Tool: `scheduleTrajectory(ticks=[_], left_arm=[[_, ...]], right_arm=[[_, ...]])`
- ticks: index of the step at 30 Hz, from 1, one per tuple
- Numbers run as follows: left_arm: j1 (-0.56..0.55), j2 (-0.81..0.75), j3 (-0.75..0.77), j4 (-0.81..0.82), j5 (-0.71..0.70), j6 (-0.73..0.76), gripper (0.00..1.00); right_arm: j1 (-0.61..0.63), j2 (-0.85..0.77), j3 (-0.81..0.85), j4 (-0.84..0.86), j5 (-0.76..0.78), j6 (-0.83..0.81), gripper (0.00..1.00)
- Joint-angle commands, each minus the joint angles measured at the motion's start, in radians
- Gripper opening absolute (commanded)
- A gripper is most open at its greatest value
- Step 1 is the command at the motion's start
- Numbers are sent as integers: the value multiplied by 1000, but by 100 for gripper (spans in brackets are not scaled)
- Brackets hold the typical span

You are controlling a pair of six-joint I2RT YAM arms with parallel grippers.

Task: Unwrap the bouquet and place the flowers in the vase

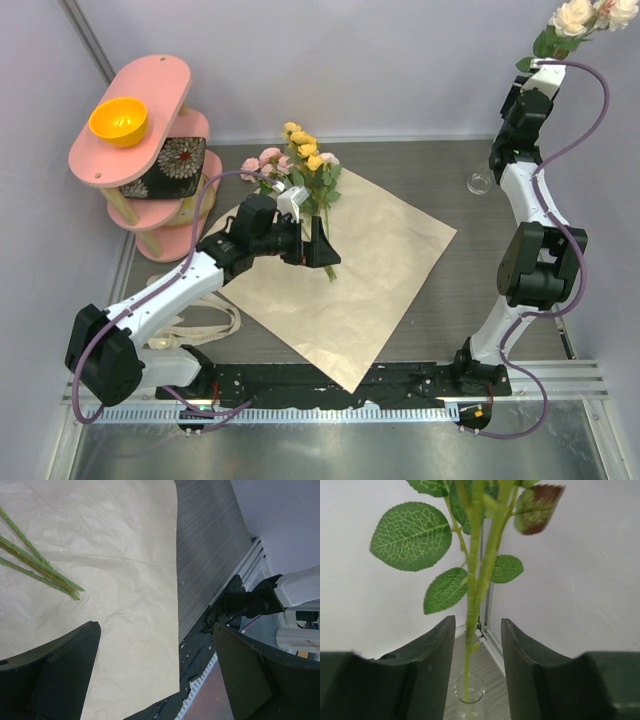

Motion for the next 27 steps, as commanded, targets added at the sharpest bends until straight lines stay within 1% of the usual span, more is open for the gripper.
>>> scheduleTrajectory(ticks=[1,2,3,5,6,7,8,9,11,13,16,19,23,25,26,27], left_arm=[[8,-15,1,40,15,5,100],[8,-20,2,37,15,9,100],[8,-29,5,32,11,9,100],[7,-39,8,25,12,2,100],[8,-49,7,26,21,-7,100],[10,-53,7,40,37,-17,100],[8,-58,4,52,53,-33,100],[8,-61,4,67,90,-74,100],[8,-76,4,110,118,-109,100],[8,-85,13,118,133,-145,100],[11,-96,56,85,136,-159,100],[19,-104,112,31,117,-156,100],[48,-125,194,-33,97,-146,100],[80,-132,215,-61,84,-151,100],[94,-132,235,-66,81,-160,100],[123,-125,244,-73,84,-172,100]], right_arm=[[-3,-2,71,-86,18,10,55],[-3,0,93,-121,27,26,56],[-1,-3,129,-154,61,43,62],[-1,-26,162,-269,98,70,66],[-1,-38,186,-312,124,151,68],[0,-52,188,-348,148,177,69],[-1,-87,186,-423,153,208,70],[-1,-104,174,-447,152,246,72],[0,-149,176,-539,161,283,73],[-1,-167,186,-594,167,328,75],[-1,-206,203,-732,182,398,75],[2,-282,139,-745,144,475,75],[43,-353,73,-757,121,520,75],[101,-379,33,-743,110,521,75],[211,-382,22,-739,122,491,75],[261,-379,10,-735,162,479,75]])
